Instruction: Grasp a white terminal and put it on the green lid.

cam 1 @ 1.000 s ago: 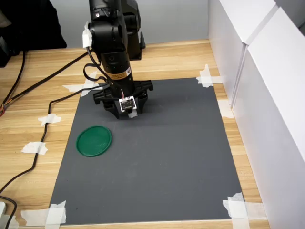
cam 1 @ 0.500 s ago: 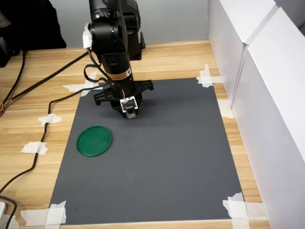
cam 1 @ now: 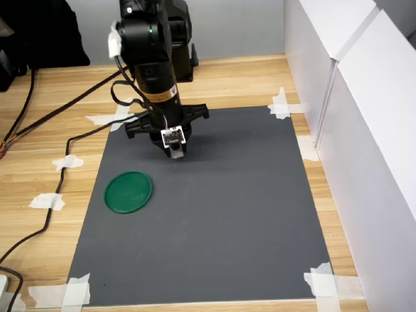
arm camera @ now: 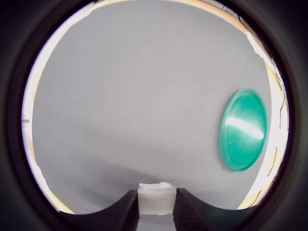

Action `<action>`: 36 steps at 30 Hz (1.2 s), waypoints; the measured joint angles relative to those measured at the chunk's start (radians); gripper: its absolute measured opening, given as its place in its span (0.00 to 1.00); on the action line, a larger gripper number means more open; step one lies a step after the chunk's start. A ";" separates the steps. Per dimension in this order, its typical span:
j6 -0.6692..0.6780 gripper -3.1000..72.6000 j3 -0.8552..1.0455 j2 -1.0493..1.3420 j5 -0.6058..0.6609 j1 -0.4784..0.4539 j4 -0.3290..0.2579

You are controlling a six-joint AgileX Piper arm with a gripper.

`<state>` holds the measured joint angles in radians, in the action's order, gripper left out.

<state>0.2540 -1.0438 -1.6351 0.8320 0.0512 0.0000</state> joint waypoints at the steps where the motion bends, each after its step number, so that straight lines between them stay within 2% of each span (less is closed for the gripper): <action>1: 0.007 0.40 -0.029 0.000 0.012 -0.018 0.000; 6: 0.068 0.40 -0.153 -0.022 0.025 -0.133 0.000; 11: 0.124 0.40 -0.215 -0.112 0.022 -0.201 0.000; 19: 0.154 0.40 -0.225 -0.216 0.025 -0.208 -0.010; 30: 0.164 0.40 -0.226 -0.221 0.015 -0.208 -0.014; 32: 0.164 0.45 -0.226 -0.221 0.015 -0.208 -0.007; 36: 0.165 0.65 -0.226 -0.220 0.013 -0.208 0.000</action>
<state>0.4191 -1.2696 -1.8550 0.8453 -0.1572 0.0000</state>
